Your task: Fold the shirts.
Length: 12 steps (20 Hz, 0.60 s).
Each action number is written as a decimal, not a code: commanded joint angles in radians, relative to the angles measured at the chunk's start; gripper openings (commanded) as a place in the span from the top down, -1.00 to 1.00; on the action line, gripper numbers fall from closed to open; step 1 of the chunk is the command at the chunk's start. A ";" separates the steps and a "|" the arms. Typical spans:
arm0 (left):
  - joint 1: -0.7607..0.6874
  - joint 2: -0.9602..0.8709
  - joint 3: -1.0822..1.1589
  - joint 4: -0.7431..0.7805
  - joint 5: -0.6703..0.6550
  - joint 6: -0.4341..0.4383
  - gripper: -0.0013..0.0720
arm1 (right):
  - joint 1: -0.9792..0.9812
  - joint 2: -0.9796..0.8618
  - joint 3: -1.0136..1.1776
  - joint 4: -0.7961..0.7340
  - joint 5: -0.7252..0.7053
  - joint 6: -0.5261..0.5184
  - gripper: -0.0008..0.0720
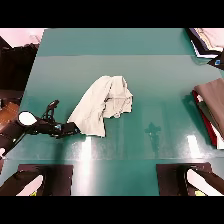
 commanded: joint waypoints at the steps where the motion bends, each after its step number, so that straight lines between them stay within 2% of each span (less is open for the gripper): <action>1: 0.000 0.006 -0.030 -0.055 0.129 -0.007 -0.73 | 0.001 0.001 0.000 0.000 0.003 0.000 0.92; 9: 0.000 -0.033 -0.032 -0.105 0.147 0.011 -0.73 | 0.001 0.001 0.000 0.000 0.016 0.000 0.92; 10: 0.000 -0.036 -0.032 -0.122 0.147 0.018 -0.33 | 0.001 0.001 0.000 0.000 0.016 0.000 0.92; 11: 0.000 -0.036 -0.032 -0.157 0.148 0.043 0.28 | 0.001 0.001 0.000 0.000 0.016 0.000 0.92; 12: 0.000 -0.036 -0.032 -0.197 0.151 0.089 0.71 | 0.001 0.001 0.000 0.001 0.019 0.000 0.92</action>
